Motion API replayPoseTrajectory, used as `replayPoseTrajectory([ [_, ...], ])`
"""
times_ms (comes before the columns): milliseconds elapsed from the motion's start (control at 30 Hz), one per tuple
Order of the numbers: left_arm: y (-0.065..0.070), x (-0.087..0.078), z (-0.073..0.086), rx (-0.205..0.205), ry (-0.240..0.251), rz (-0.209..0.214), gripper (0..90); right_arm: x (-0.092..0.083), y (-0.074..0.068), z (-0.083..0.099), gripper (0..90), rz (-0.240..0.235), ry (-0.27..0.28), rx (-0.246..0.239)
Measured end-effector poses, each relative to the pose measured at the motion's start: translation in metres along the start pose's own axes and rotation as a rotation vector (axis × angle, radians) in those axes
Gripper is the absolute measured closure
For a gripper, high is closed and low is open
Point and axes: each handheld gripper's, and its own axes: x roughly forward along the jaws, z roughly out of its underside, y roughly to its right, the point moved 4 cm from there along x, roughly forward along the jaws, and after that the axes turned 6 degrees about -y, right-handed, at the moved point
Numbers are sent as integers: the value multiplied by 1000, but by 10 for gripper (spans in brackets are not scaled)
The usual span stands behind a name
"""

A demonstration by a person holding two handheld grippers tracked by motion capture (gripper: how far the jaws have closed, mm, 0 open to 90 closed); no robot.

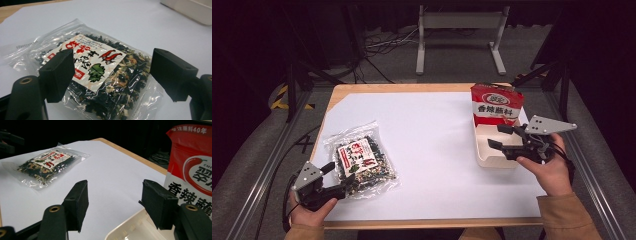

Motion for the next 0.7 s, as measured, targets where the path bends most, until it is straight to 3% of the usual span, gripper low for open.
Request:
replayPoseTrajectory([
  [300,-9,-2,-8,-24,-23,-12,207,3,-5,7,369,-11,0,-3],
  [400,-16,1,-10,-53,-67,-24,207,1,-9,7,371,-7,-1,-24],
  [700,-37,4,-21,-110,-107,-51,208,8,-17,12,392,-20,-32,-37],
])
